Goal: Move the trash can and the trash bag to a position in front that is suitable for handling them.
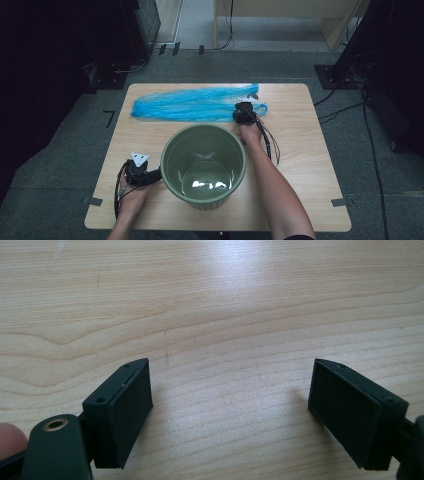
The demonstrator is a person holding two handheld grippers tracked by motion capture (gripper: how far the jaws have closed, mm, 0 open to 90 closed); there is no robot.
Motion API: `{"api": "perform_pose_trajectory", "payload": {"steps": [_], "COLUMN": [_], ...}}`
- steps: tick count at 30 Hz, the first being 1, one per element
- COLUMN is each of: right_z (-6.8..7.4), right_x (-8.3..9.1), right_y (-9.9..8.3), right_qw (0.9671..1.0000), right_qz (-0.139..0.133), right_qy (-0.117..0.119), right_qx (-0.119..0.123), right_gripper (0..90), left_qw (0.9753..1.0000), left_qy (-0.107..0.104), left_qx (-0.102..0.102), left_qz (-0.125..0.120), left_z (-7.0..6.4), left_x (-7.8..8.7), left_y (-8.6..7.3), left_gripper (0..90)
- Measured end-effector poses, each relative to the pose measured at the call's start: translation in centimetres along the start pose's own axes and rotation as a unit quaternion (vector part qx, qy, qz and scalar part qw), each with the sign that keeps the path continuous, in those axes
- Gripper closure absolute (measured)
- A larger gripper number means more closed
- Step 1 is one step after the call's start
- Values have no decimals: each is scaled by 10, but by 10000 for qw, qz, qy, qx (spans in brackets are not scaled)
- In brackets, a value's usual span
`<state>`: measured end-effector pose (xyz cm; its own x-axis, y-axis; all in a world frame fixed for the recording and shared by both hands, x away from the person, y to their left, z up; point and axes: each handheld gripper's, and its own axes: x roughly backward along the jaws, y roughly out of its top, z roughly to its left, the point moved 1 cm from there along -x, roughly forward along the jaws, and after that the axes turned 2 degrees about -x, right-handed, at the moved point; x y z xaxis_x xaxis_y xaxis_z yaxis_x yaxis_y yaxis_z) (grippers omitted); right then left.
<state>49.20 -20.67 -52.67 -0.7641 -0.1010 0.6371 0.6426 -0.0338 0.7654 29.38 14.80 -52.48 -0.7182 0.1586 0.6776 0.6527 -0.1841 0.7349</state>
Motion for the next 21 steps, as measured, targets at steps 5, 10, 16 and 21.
{"api": "perform_pose_trajectory", "payload": {"steps": [5,10,16,21], "right_z": [-15,-47,-94,-131], "right_x": [13,35,69,85], "right_y": [-9,-24,-47,-58], "right_qw": [9999,9996,9997,9941], "right_qz": [12,-4,-2,-82], "right_qy": [-12,-116,-197,-1074], "right_qx": [168,255,141,161], "right_gripper": [785,752,710,689], "left_qw": [10000,10000,10000,10000], "left_qy": [-10,-17,6,13], "left_qx": [-9,-17,7,12], "left_qz": [4,3,3,3], "left_z": [-1,-1,-1,-1], "left_x": [0,0,0,0], "left_y": [0,0,0,0], "left_gripper": [171,171,170,170]}}
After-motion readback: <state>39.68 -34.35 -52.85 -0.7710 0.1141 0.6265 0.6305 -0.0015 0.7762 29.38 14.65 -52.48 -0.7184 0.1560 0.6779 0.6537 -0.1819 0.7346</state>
